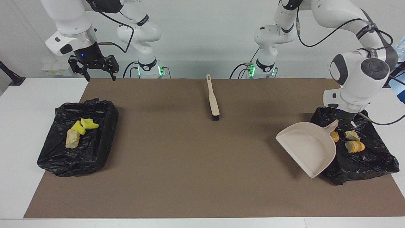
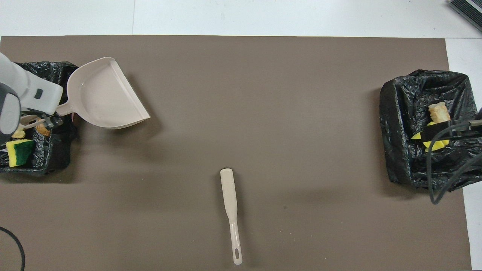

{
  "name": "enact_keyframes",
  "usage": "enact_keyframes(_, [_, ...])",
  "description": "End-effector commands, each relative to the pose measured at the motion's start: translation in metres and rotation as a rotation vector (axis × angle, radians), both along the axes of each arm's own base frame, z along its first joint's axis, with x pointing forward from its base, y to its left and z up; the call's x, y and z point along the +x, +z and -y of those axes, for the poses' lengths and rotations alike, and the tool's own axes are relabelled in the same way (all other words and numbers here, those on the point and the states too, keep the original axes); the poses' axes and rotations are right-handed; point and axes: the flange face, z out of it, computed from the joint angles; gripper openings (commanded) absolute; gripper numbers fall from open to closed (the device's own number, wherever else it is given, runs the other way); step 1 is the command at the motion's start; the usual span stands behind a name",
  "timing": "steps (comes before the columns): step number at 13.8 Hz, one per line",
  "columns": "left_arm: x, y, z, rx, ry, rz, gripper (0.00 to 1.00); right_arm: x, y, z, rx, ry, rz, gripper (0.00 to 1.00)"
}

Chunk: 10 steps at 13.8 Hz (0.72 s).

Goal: Sweep and dump trash in bin
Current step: 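Bring the empty dustpan back to the table center with the left gripper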

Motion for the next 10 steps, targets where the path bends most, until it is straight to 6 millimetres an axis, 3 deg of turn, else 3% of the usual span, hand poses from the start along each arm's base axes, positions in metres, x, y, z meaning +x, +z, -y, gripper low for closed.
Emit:
enact_keyframes(1, [-0.020, -0.002, 0.071, -0.018, 0.184, 0.057, 0.00, -0.009, 0.001, 0.000, 0.018, -0.021, -0.009, 1.00])
enact_keyframes(5, [-0.043, -0.019, 0.178, -0.066, 0.413, 0.112, 0.00, -0.008, 0.002, 0.000, 0.018, -0.015, -0.006, 1.00])
enact_keyframes(7, [-0.056, -0.027, 0.222, -0.108, 0.544, 0.124, 0.00, -0.008, 0.002, 0.000, 0.018, -0.015, -0.006, 1.00])
enact_keyframes(10, [-0.065, -0.024, 0.264, -0.208, 0.716, 0.108, 0.00, -0.008, 0.002, 0.000, 0.018, -0.015, -0.006, 1.00])
